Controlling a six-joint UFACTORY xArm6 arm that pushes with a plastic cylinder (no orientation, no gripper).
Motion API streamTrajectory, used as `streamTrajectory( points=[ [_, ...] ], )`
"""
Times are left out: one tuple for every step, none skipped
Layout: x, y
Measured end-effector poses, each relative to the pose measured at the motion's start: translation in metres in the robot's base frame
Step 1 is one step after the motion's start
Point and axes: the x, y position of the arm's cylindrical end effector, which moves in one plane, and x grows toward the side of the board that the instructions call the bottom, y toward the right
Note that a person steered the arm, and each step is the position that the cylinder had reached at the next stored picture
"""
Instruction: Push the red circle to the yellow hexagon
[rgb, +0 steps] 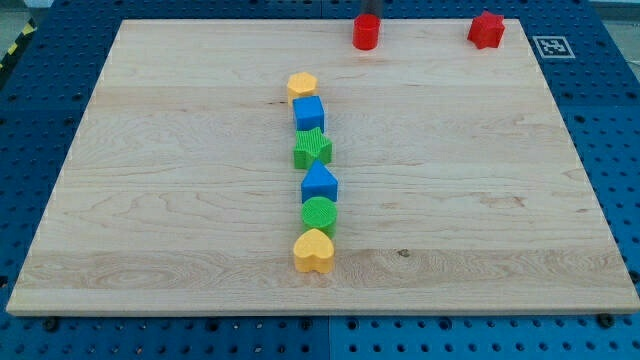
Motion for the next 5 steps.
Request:
streamTrajectory(
  points=[
    [0.005,0.012],
    [0.006,-0.004],
    [0.018,-0.012],
    [0.042,-0.012],
    [0.066,-0.012]
  ],
)
